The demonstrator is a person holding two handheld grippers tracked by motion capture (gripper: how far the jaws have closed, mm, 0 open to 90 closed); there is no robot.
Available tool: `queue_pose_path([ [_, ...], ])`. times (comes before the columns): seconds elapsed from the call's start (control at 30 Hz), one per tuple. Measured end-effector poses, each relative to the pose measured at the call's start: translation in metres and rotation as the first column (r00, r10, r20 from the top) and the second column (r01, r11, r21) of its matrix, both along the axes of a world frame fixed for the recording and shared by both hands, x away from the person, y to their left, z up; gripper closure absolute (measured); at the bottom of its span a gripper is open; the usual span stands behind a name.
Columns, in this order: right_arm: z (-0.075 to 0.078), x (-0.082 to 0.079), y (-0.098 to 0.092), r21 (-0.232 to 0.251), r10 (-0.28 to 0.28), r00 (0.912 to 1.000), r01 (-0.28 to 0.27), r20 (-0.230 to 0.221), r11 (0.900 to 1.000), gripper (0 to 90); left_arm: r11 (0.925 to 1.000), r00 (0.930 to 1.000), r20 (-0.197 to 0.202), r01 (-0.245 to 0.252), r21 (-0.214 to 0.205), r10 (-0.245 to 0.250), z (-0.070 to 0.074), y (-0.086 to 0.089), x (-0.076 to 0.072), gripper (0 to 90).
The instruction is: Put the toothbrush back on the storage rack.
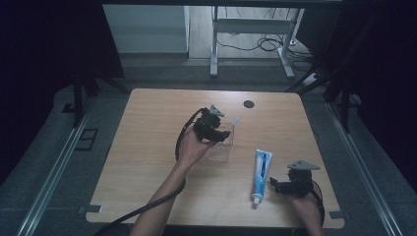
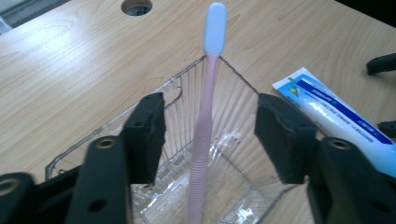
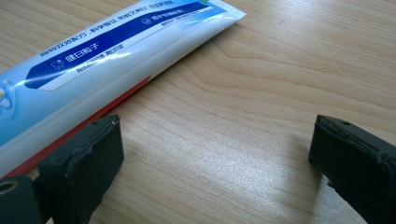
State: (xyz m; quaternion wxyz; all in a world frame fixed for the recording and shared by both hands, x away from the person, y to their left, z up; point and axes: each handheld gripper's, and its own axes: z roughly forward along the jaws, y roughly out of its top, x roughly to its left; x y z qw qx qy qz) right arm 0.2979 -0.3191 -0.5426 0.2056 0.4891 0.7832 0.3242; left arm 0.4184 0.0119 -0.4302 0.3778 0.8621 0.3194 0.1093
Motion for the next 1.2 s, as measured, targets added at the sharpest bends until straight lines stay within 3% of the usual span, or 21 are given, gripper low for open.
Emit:
queue_pose_path([
  [0.37, 0.000, 0.000, 0.000, 0.000, 0.000, 1.0000, 0.000, 0.000, 1.0000, 2.9, 1.0000, 0.9999, -0.010, -0.009, -0.001, 0.009, 0.011, 0.008, -0.008, 18.8],
  [0.8, 0.000, 0.000, 0.000, 0.000, 0.000, 1.0000, 0.000, 0.000, 1.0000, 2.8, 0.9997, 1.0000, -0.003, -0.007, -0.024, 0.006, 0.017, 0.027, -0.018, 12.7],
  [1.2, 0.000, 0.000, 0.000, 0.000, 0.000, 1.0000, 0.000, 0.000, 1.0000, 2.9, 1.0000, 0.9994, 0.034, 0.005, -0.008, -0.005, 0.022, 0.037, -0.029, 2.7],
])
